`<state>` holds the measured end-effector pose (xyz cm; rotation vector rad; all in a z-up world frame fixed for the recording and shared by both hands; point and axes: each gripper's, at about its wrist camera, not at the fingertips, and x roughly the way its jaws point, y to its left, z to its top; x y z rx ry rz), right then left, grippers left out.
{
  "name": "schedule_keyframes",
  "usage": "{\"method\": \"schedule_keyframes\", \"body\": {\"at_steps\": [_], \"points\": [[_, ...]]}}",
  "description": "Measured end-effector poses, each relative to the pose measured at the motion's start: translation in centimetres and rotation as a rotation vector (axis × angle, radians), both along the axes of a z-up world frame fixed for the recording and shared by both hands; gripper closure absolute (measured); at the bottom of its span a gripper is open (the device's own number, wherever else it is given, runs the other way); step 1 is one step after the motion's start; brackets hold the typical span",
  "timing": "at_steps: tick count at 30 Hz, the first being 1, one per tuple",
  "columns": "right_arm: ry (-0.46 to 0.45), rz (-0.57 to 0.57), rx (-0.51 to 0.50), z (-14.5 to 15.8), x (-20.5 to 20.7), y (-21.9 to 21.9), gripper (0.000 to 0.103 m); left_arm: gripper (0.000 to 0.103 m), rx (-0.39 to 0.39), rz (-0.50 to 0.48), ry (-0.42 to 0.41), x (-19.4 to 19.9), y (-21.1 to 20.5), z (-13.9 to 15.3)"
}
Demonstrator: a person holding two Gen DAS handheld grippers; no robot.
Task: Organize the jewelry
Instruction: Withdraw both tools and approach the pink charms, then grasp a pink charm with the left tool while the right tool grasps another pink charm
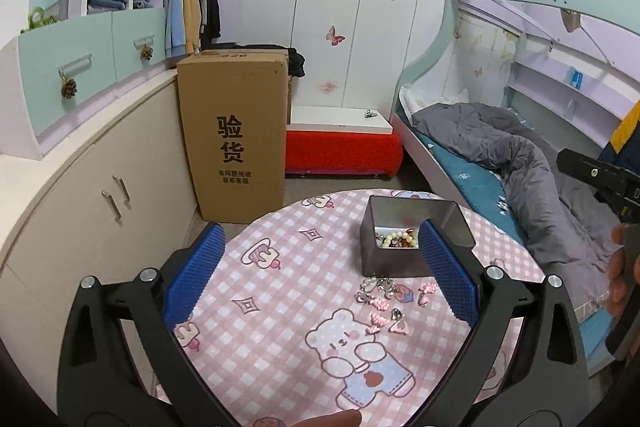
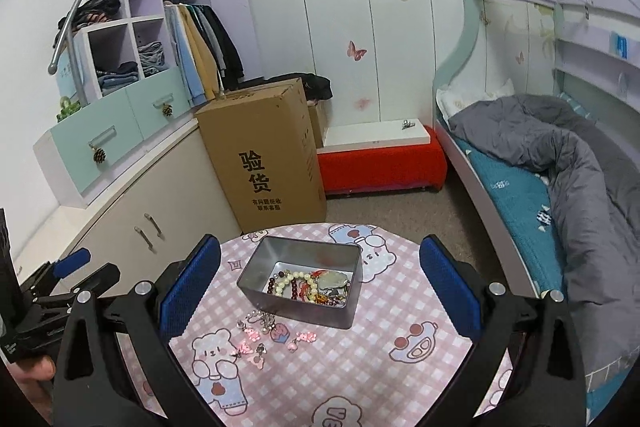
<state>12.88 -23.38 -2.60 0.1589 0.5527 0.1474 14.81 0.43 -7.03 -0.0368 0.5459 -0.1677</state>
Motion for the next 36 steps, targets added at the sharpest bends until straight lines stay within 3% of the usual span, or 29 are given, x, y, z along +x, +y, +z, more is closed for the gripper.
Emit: {"method": "schedule_keyframes", "body": {"at_steps": [9,13,23,33,35,36], "points": [[0.028,0.001,-0.034,-2.1,-1.7,1.1,0.007,0.008,0.048,-0.007,0.004,-1.3,-0.7,-0.9],[0.081,0.002,-0.026,-4.2,-2.0,1.1,0.007,0.008,0.065,-0.016,0.034,-1.0,-1.1,-2.2],[0.21,0.0,-0.01,-9.0,-2.8,0.8,0.007,0.008,0.129,-0.061,0.154,0.3,-2.7,-7.9],[0.272,-0.01,0.005,-11.0,-3.1,-0.1,0.007,0.008,0.219,-0.169,0.263,2.9,-5.6,-13.6],[0.279,-0.01,0.007,-11.3,-3.1,-0.2,0.007,0.013,0.238,-0.188,0.282,3.5,-6.0,-14.5],[0.283,-0.007,0.008,-11.4,-3.1,-0.3,0.007,0.02,0.243,-0.202,0.291,3.8,-6.2,-14.8]]}}
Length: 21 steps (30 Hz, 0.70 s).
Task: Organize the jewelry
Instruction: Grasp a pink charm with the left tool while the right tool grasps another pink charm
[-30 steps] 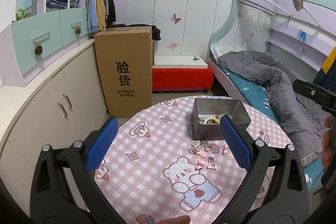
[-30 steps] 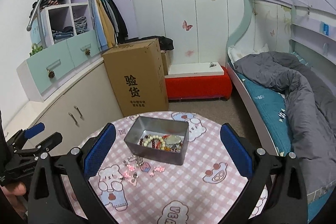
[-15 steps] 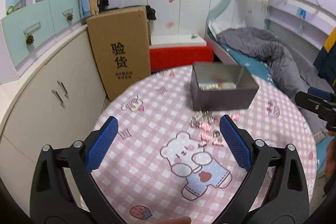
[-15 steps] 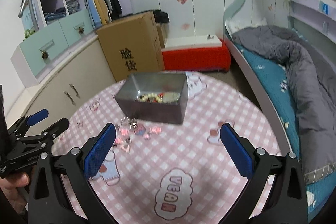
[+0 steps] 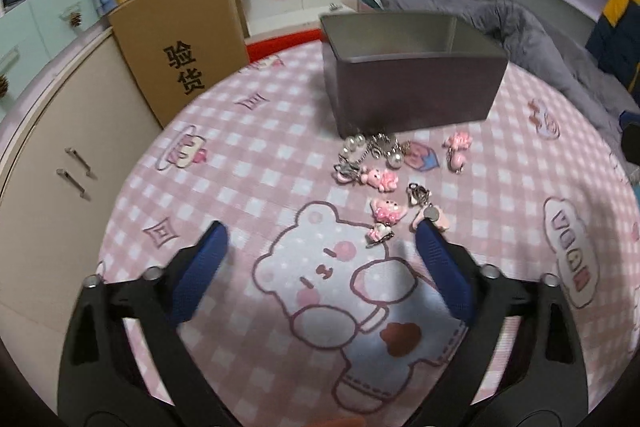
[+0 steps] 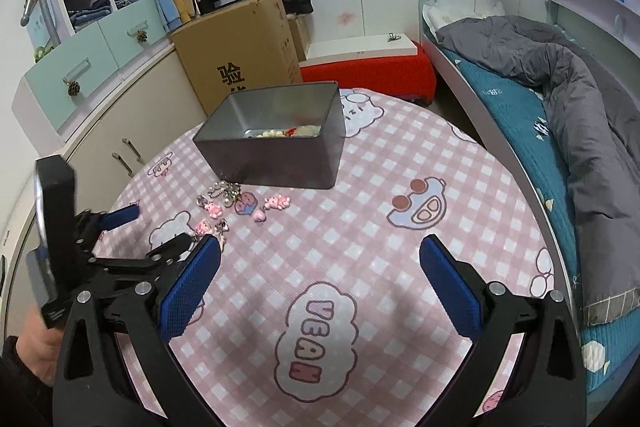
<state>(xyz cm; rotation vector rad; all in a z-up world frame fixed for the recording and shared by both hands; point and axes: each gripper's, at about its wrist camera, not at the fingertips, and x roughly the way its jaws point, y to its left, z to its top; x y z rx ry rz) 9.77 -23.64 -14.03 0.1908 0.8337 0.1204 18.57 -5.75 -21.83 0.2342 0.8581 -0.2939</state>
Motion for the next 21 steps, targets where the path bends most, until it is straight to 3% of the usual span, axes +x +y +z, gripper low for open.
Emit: {"method": "schedule_keyframes", "body": {"at_steps": [3,5,7,9,11,18,21], "points": [[0.016,0.008,0.002,-0.6,0.3,0.2,0.007,0.054,-0.042,-0.06,0.055,0.7,-0.4,-1.2],[0.025,0.017,0.005,-1.0,0.6,0.5,0.007,0.067,-0.075,-0.074,0.054,0.8,-0.3,-1.1],[0.034,0.039,0.003,-1.5,1.2,1.3,0.007,0.091,-0.109,-0.09,0.075,1.2,-0.2,-1.0],[0.045,0.064,0.0,-2.1,1.9,2.4,0.007,0.091,-0.173,-0.078,0.112,1.6,0.7,-0.9],[0.058,0.115,0.001,-3.0,2.9,4.2,0.01,0.091,-0.176,-0.069,0.11,1.7,1.3,-0.8],[0.108,0.228,-0.033,-5.9,5.4,9.9,0.042,0.091,-0.199,-0.046,0.064,0.5,4.2,1.0],[0.071,0.234,-0.128,-6.3,5.3,11.4,0.06,0.091,-0.207,-0.031,0.061,-0.2,5.4,1.1]]}}
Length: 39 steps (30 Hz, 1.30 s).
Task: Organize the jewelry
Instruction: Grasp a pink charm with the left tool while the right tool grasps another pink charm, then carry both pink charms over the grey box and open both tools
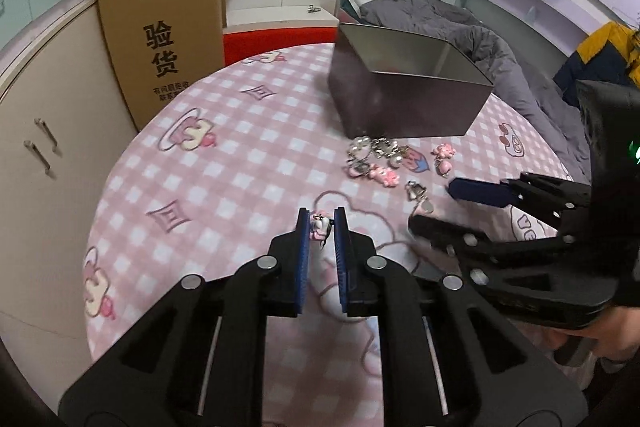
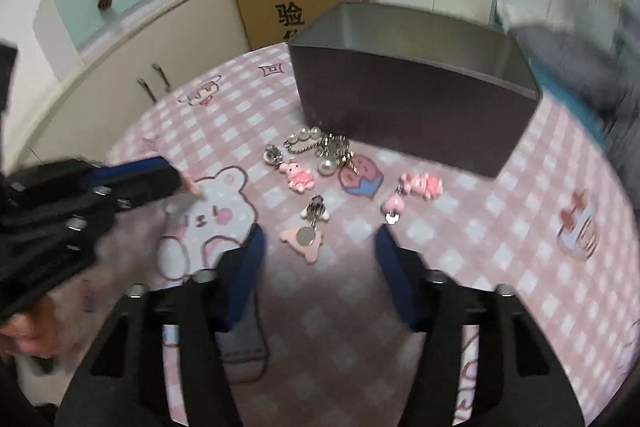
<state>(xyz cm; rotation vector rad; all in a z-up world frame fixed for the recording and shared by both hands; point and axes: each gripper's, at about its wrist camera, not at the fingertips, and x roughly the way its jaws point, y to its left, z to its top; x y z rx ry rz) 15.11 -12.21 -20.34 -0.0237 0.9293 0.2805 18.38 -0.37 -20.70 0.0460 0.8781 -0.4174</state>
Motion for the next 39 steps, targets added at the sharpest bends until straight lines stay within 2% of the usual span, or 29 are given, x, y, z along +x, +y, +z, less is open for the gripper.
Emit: {"method": "schedule_keyframes", "body": {"at_steps": [2,8,13,18,21,26,30,35,39], "points": [[-0.015,0.019,-0.02,0.0,-0.2,0.4,0.082,0.091,-0.01,0.009,0.006,-0.1,0.6,-0.1],[-0.007,0.035,0.05,0.9,-1.5,-0.9,0.082,0.091,-0.037,0.022,0.001,-1.0,1.5,0.1],[-0.032,0.052,0.09,3.5,-3.6,-2.4,0.082,0.091,-0.052,0.052,0.003,-2.2,2.3,0.7],[-0.065,0.067,0.075,7.1,-5.8,-3.6,0.082,0.091,-0.052,0.088,-0.018,-3.4,3.0,2.5],[-0.121,0.073,0.066,10.1,-6.1,-4.8,0.082,0.091,-0.065,0.091,-0.054,-3.6,2.9,4.6],[-0.217,0.056,0.091,13.3,-4.0,-6.6,0.082,0.091,-0.108,0.055,-0.129,-2.6,1.1,8.5],[-0.272,0.049,0.107,15.0,-2.0,-7.3,0.082,0.091,-0.107,0.008,-0.188,-0.8,-1.2,11.2],[-0.28,0.043,0.147,16.3,1.2,-8.3,0.082,0.091,-0.105,-0.028,-0.252,1.6,-3.5,13.8],[-0.259,0.033,0.191,16.7,3.7,-9.0,0.082,0.091,-0.121,-0.049,-0.254,4.3,-5.2,14.5]]}}
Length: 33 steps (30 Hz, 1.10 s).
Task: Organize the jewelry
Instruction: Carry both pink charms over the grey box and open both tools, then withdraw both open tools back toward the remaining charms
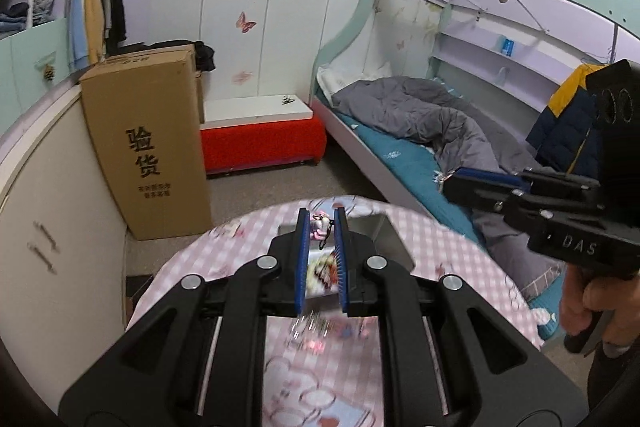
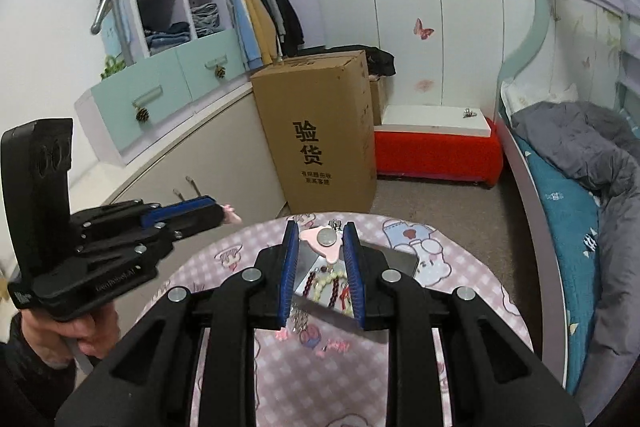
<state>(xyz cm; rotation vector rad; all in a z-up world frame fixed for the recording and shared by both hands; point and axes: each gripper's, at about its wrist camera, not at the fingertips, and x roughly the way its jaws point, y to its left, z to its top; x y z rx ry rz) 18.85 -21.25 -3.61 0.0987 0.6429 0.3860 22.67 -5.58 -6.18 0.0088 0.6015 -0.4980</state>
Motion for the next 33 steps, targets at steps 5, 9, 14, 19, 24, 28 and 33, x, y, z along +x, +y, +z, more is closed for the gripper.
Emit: {"method": "schedule_keyframes", "body": {"at_steps": [5,9,14,19,24,28,33], "points": [[0.032,-0.019,0.042,-0.2,1.8,-0.8,0.082,0.091,0.0,-0.032,0.026,2.8,-2.2,-0.3],[0.046,-0.033,0.059,-0.4,2.7,-1.5,0.082,0.091,-0.005,-0.035,0.035,4.0,-2.9,-0.3],[0.064,-0.033,0.066,-0.8,3.7,-1.4,0.082,0.091,-0.012,-0.023,0.034,5.2,-3.3,0.1],[0.107,-0.071,0.077,-2.0,4.6,-1.9,0.055,0.03,0.048,0.043,0.085,6.4,-3.4,-0.9],[0.085,-0.167,0.152,-2.3,3.7,-4.8,0.007,0.011,-0.034,0.146,0.072,6.1,-0.1,-0.9],[0.065,-0.228,0.142,-1.8,2.8,-5.9,0.007,0.011,-0.021,0.194,0.038,4.9,1.1,-0.3],[0.036,-0.256,0.123,-0.9,2.1,-5.7,0.007,0.009,-0.01,0.231,-0.035,2.5,2.2,1.1]]}}
